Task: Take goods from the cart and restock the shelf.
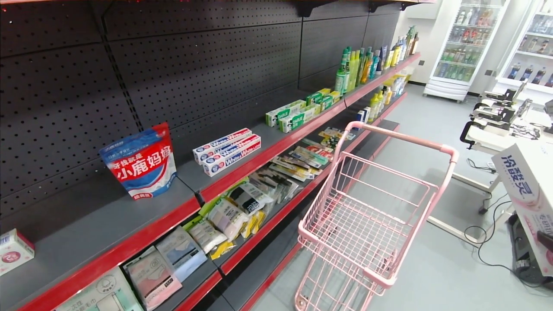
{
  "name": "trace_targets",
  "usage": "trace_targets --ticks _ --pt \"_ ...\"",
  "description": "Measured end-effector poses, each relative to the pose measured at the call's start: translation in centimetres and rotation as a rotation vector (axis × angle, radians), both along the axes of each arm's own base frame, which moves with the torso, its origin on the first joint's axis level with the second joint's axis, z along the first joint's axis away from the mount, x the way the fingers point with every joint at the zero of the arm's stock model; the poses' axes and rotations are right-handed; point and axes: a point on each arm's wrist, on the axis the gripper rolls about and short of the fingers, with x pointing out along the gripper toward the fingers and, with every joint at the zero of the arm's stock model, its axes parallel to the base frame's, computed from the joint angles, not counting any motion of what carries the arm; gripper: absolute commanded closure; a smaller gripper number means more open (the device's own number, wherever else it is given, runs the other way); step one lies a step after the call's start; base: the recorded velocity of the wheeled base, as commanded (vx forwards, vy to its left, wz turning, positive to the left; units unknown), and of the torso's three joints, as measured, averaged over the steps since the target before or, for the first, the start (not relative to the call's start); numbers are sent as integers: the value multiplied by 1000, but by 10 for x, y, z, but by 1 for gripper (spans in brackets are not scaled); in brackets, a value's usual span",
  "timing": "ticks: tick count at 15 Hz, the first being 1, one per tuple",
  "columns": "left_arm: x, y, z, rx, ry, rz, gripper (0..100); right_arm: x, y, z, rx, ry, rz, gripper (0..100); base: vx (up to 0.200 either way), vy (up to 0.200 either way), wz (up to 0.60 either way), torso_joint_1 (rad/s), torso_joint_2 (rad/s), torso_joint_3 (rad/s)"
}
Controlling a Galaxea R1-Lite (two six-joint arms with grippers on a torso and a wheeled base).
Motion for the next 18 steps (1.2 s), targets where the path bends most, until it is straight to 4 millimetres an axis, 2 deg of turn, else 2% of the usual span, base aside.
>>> trace_targets --ticks 7,12,18 --pt "0 0 0 0 0 0 0 8 -1 0 -9 22 7 100 0 0 0 135 -265 -138" --pt "0 0 0 0 0 -1 0 8 -1 -3 -12 40 -3 100 0 0 0 4 -14 -4" --pt "0 0 0 0 0 -1 0 8 -1 -5 -12 47 -3 100 0 0 600 6 -1 0"
